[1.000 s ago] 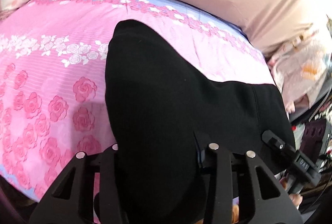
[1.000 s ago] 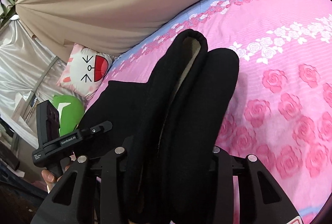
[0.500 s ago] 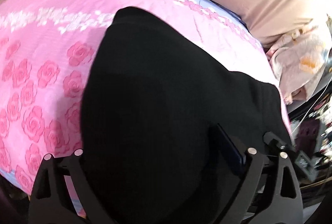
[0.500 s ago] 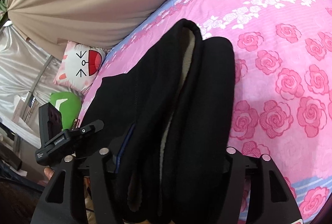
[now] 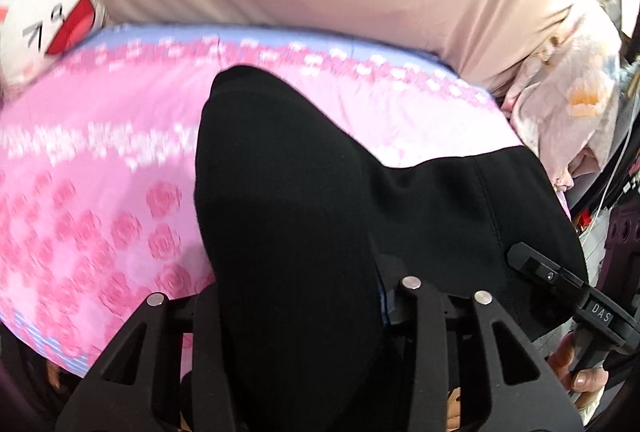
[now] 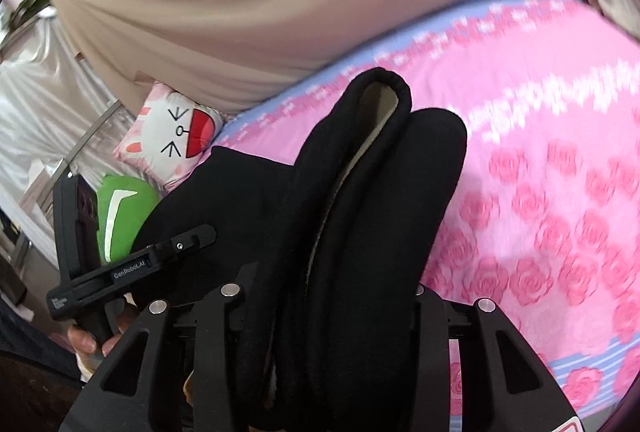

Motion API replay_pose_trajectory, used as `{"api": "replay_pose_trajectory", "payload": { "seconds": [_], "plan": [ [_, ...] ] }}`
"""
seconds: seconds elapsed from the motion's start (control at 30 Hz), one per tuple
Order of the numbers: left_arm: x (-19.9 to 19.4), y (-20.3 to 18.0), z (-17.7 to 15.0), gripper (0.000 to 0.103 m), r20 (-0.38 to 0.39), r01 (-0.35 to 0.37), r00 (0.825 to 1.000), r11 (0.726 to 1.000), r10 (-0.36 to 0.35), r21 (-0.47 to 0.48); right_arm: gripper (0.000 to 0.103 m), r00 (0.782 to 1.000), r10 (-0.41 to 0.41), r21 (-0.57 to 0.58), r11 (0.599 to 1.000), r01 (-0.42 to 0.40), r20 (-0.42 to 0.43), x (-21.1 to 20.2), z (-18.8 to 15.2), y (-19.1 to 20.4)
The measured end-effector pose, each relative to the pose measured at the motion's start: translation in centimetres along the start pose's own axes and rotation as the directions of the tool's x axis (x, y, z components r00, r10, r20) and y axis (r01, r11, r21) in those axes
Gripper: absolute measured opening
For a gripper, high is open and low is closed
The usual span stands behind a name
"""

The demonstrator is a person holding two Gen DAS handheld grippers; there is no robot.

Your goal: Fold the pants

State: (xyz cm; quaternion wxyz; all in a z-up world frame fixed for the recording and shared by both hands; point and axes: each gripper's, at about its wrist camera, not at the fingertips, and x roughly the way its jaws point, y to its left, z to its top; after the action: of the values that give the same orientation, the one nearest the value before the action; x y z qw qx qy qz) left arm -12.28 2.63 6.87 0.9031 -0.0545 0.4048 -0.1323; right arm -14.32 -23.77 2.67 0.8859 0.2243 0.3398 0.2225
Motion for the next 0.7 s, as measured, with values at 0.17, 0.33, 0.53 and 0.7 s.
{"api": "replay_pose_trajectory", "payload": {
  "seconds": [0.17, 0.33, 0.53, 0.7],
  "plan": [
    [-3.7, -1.6, 2.5, 0.038, 0.107, -0.012, 0.994, 0.999, 0.006, 0.051, 0.038, 0.997, 0.014, -0.065, 0.998, -0.008, 0.082, -2.8, 2.2, 2.5],
    [-7.0, -3.0, 5.2, 0.038, 0.215, -0.025, 0.977, 0.996, 0.005, 0.09, 0.038, 0.983, 0.033, -0.142, 0.99, -0.007, 0.181, -5.5, 5.4, 5.1],
    [-9.7, -4.2, 9.0, 0.038, 0.33, -0.051, 0.944, 0.99, 0.005, 0.129, 0.038, 0.959, 0.063, -0.212, 0.977, -0.003, 0.277, -7.8, 9.2, 7.4],
    [-11.8, -4.6, 12.5, 0.039, 0.42, -0.066, 0.907, 0.986, -0.004, 0.153, 0.038, 0.934, 0.095, -0.263, 0.965, -0.002, 0.344, -8.9, 12.6, 9.3]
  ]
}}
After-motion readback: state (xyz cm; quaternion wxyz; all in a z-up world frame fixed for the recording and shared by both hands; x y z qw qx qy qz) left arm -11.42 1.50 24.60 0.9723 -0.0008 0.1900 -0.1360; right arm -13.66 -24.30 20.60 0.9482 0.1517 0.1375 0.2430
